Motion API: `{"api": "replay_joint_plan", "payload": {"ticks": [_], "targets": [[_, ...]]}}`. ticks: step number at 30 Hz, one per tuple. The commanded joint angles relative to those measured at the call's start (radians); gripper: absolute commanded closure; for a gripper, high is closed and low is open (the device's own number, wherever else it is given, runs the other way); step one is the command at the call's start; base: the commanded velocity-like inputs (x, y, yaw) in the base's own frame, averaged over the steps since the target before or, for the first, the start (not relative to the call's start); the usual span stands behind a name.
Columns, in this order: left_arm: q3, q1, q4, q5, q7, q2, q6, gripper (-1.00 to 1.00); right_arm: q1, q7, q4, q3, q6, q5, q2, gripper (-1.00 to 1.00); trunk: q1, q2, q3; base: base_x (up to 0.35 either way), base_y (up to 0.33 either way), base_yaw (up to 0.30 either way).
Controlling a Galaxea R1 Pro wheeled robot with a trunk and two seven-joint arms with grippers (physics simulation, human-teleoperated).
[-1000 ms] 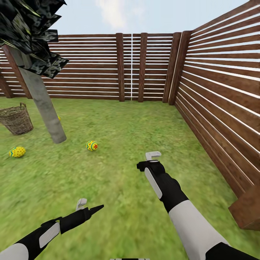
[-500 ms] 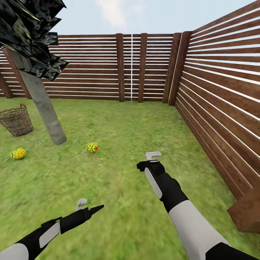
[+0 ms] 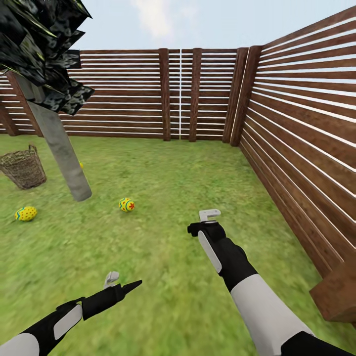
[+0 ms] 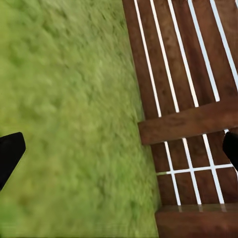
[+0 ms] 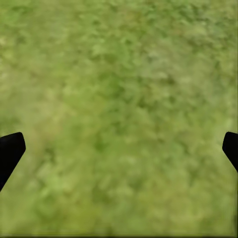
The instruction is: Take the three Easter eggs out of the wicker basket on the lawn in the garden, then place them on the lawn next to a single tree (choose any tree) so that all three eggs are next to the same tree and none are left in the basket.
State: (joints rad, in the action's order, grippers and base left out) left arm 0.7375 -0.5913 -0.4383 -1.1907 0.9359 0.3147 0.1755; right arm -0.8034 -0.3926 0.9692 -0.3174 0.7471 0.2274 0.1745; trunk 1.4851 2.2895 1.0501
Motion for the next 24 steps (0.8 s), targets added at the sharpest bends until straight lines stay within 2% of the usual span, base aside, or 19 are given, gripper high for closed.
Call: {"api": "replay_joint_plan", "payload": {"ticks": [1,3,5,7,10,15,19,24], "targets": [[0.005,-0.001,-0.001,-0.01,-0.004,0.001,0.003,-1.0,-0.001,-0.009,-0.007,-0.002,0.0,0.01,0.0,-1.0,-0.004,-0.007,-0.002,0.0,0.0,0.0],[0.005,-0.001,0.0,-0.01,-0.023,0.001,-0.008,-1.0,0.0,-0.005,-0.051,-0.003,-0.008,0.012,0.0,-1.0,-0.012,-0.021,-0.009,0.0,0.0,0.0],[0.005,-0.001,0.0,-0.011,-0.046,0.001,-0.017,-1.0,0.0,-0.001,-0.125,-0.005,-0.064,0.014,0.0,-1.0,-0.019,-0.035,-0.015,0.0,0.0,0.0],[0.005,-0.001,0.0,-0.012,-0.089,0.001,-0.034,-1.0,0.0,0.0,-0.201,-0.007,-0.186,0.013,0.0,-1.0,-0.027,-0.049,-0.021,0.0,0.0,0.0],[0.005,-0.001,0.001,-0.012,-0.14,0.006,-0.048,-1.0,0.0,0.001,-0.334,-0.008,-0.316,0.012,0.0,-1.0,-0.039,-0.07,-0.031,0.0,0.0,0.0],[0.005,-0.001,0.081,-0.012,-0.203,0.004,-0.096,-1.0,0.0,0.003,-0.468,-0.004,-0.366,0.01,0.0,-1.0,-0.058,-0.105,-0.046,0.0,0.0,0.0],[0.006,-0.001,0.165,-0.012,-0.219,0.002,-0.151,-1.0,0.0,0.003,-0.591,-0.003,-0.416,0.008,-0.004,-1.0,-0.073,-0.133,-0.059,0.0,0.0,0.0],[0.014,-0.001,0.277,-0.01,-0.223,-0.005,-0.199,-1.0,0.0,0.004,-0.789,-0.004,-0.544,0.003,-0.012,-1.0,-0.092,-0.168,-0.074,0.0,0.0,0.0]]}}
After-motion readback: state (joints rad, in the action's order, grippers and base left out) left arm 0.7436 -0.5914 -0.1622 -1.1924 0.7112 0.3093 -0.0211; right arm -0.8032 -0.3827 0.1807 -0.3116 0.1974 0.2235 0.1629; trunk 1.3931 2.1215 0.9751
